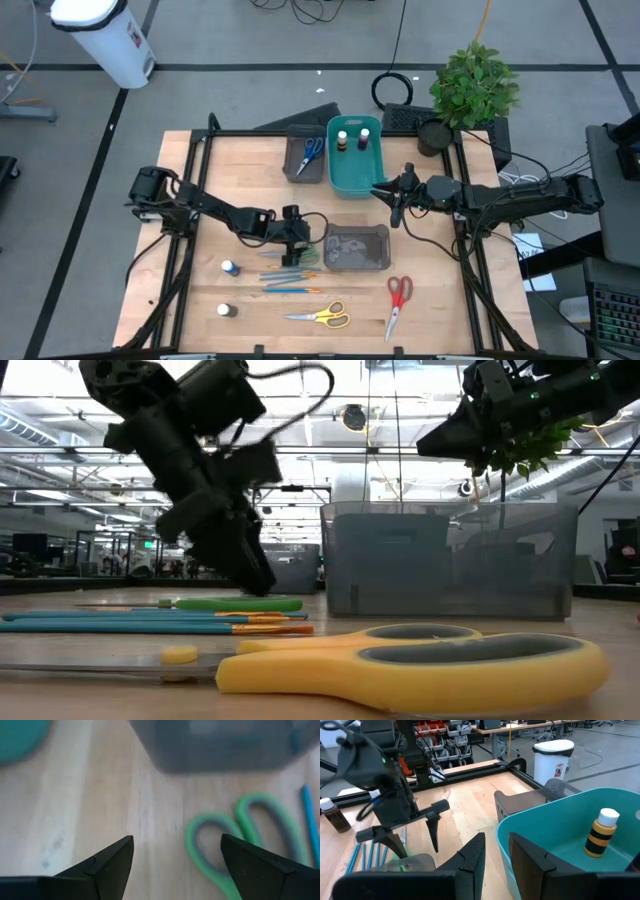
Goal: Pick & Place Paint Supplies
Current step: Put the green scissors into the top black bin
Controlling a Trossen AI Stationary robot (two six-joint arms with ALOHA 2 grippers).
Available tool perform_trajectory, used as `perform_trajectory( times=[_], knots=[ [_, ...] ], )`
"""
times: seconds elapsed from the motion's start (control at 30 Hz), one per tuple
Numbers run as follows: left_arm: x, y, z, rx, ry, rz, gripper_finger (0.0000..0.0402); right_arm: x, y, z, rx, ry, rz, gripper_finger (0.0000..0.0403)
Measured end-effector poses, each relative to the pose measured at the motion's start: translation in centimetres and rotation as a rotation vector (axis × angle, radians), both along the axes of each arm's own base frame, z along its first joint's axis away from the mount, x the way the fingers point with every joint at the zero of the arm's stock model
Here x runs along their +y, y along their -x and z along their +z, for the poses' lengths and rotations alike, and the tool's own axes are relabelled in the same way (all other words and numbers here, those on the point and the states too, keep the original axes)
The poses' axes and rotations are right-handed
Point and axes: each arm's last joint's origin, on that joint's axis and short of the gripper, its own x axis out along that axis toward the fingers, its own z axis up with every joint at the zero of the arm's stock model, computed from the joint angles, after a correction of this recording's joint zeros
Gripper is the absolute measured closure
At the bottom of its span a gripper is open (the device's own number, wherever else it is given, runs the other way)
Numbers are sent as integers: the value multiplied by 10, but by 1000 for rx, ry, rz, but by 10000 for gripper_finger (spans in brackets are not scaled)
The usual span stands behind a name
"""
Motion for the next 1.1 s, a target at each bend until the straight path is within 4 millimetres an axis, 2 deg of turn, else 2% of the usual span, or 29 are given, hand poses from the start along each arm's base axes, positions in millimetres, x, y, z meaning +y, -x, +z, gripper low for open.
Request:
perform_trajectory(
  times=[0.23,0.33,0.47,0.7,0.8,0.9,1.0,1.1],
  knots=[
    [1,-3,-13,25,-1,14,95,0,0,0,3,0,-1,326],
    [5,-3,-14,35,33,52,113,0,0,0,2,1,-1,326],
    [12,-3,-15,52,67,66,176,0,0,0,2,1,-2,326],
    [22,-3,-17,61,68,88,324,0,0,0,4,1,-2,326],
    [28,-3,-17,68,64,106,375,0,0,0,4,1,-2,326],
    [36,-2,-18,72,41,157,382,0,0,0,4,1,-2,326],
    [43,0,-14,68,33,220,372,0,0,0,5,1,-3,326],
    [49,4,-4,56,24,252,380,0,0,0,5,1,-3,326]
  ],
)
